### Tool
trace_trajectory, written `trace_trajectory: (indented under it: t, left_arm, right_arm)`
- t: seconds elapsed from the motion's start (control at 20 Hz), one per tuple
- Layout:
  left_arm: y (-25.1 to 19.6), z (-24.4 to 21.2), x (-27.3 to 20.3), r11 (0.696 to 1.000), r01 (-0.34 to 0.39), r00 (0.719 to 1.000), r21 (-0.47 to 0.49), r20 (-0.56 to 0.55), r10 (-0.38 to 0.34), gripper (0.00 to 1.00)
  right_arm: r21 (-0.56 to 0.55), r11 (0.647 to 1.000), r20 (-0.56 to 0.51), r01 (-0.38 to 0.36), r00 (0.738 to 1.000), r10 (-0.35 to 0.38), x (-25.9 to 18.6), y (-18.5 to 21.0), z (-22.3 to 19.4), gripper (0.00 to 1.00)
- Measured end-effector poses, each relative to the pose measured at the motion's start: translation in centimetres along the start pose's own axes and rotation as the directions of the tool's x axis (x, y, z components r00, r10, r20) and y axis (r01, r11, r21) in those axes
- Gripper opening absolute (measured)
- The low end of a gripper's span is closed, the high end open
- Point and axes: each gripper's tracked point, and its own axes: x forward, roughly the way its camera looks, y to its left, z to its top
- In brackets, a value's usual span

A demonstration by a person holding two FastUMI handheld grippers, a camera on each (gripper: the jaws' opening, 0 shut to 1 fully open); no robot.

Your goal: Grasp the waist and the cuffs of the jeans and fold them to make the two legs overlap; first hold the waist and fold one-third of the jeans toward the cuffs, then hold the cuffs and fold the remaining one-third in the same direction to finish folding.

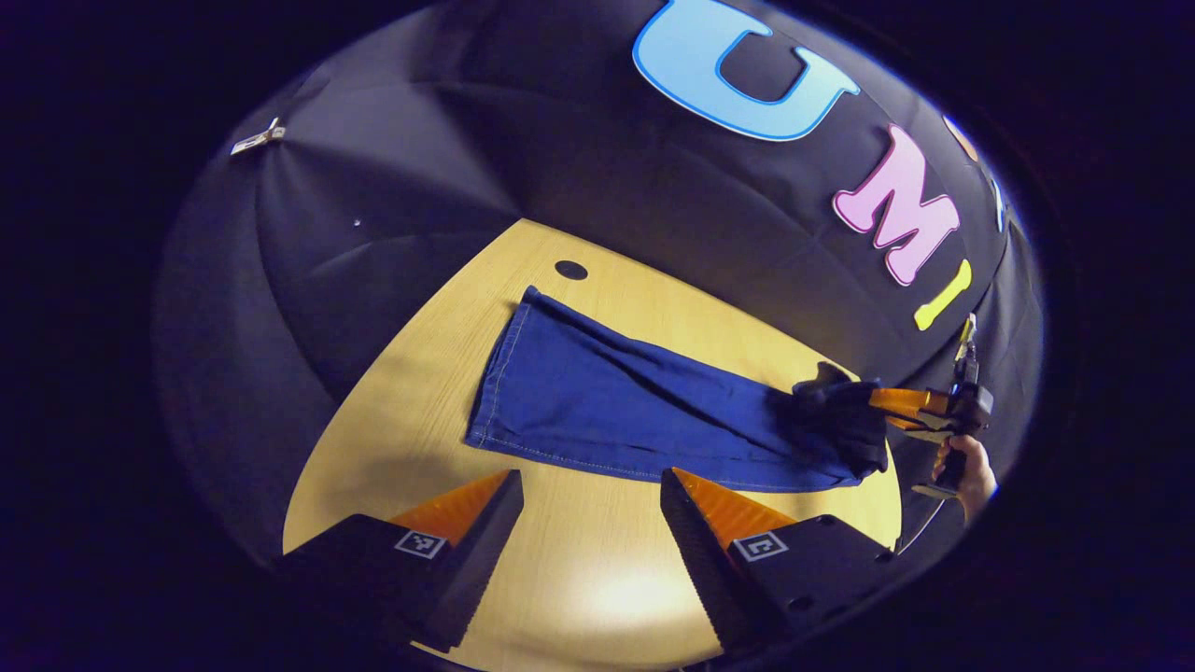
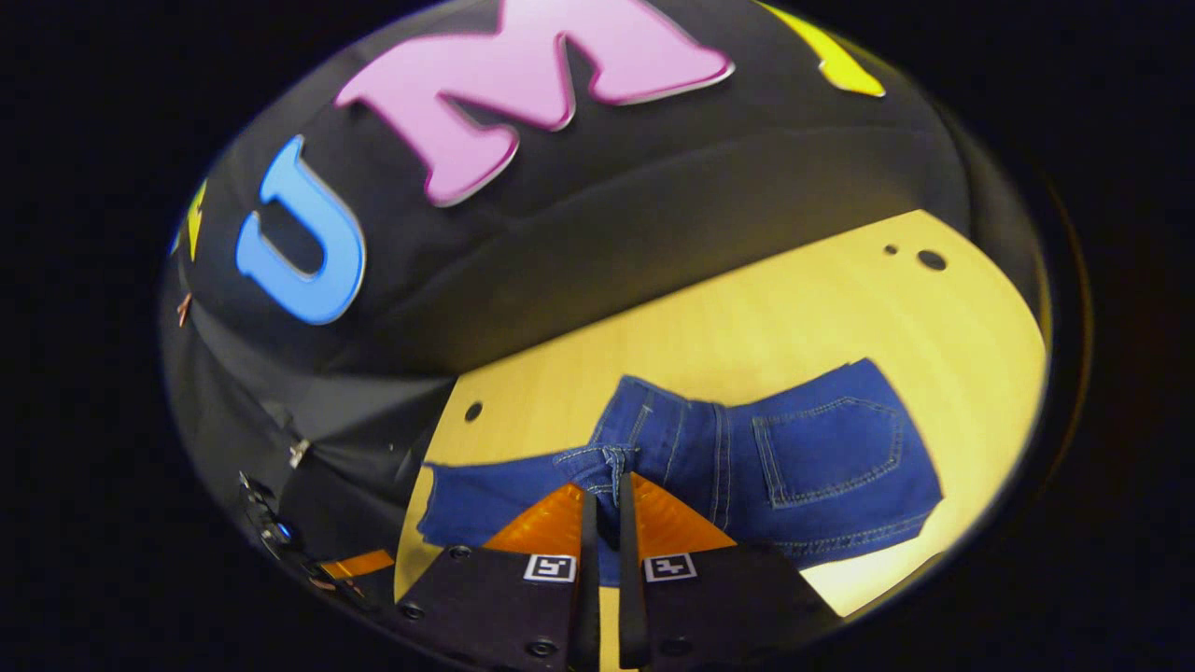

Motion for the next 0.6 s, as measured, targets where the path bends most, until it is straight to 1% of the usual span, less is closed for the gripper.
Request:
trace_trajectory:
  t: [0.05, 0.1, 0.15, 0.2, 0.3, 0.35, 0.4, 0.45, 0.5, 0.6]
  left_arm:
    - [-0.1, 0.0, 0.4, 1.0, -0.008, 1.0, -0.023, -0.018, 0.007, 0.95]
    - [-0.6, 0.1, 0.7, 0.999, -0.005, 1.0, -0.048, -0.031, 0.003, 0.95]
    - [-1.3, 0.4, 1.0, 0.998, 0.0, 0.999, -0.065, -0.038, -0.002, 0.96]
    - [-1.7, 0.4, 1.4, 0.998, -0.001, 0.999, -0.067, -0.041, -0.002, 0.96]
    - [-1.7, 1.0, 2.5, 0.999, -0.03, 0.998, -0.027, -0.057, 0.029, 0.95]
    - [-1.3, 1.1, 3.0, 0.998, -0.065, 0.996, 0.005, -0.068, 0.065, 0.95]
    - [-0.3, 1.2, 3.4, 0.993, -0.111, 0.99, 0.029, -0.086, 0.113, 0.95]
    - [0.4, 1.6, 3.8, 0.991, -0.132, 0.986, 0.037, -0.096, 0.135, 0.95]
    - [1.3, 2.0, 4.4, 0.989, -0.147, 0.983, 0.03, -0.108, 0.149, 0.96]
    - [2.3, 3.1, 5.3, 0.986, -0.168, 0.977, 0.002, -0.134, 0.167, 0.95]
  right_arm:
    - [-0.004, 1.0, -0.048, -0.003, 0.999, 0.003, 1.5, 0.4, -3.0, 0.12]
    - [-0.004, 1.0, -0.102, 0.012, 0.995, -0.012, 2.6, 0.1, -5.4, 0.12]
    - [-0.02, 0.999, -0.15, 0.031, 0.988, -0.033, 3.2, 0.1, -6.8, 0.12]
    - [-0.044, 0.998, -0.172, 0.042, 0.984, -0.049, 3.7, -0.2, -8.2, 0.12]
    - [-0.053, 0.998, -0.195, 0.028, 0.98, -0.038, 4.9, 0.8, -9.1, 0.12]
    - [-0.035, 0.999, -0.206, 0.001, 0.979, -0.008, 4.8, 1.6, -9.4, 0.14]
    - [-0.028, 0.999, -0.217, -0.02, 0.976, 0.013, 4.7, 1.7, -9.9, 0.11]
    - [-0.033, 0.998, -0.215, -0.047, 0.976, 0.038, 3.9, 2.0, -9.5, 0.29]
    - [-0.042, 0.996, -0.216, -0.075, 0.974, 0.064, 2.9, 2.1, -9.1, 0.36]
    - [-0.069, 0.986, -0.206, -0.15, 0.969, 0.133, 0.1, 3.0, -8.0, 0.76]
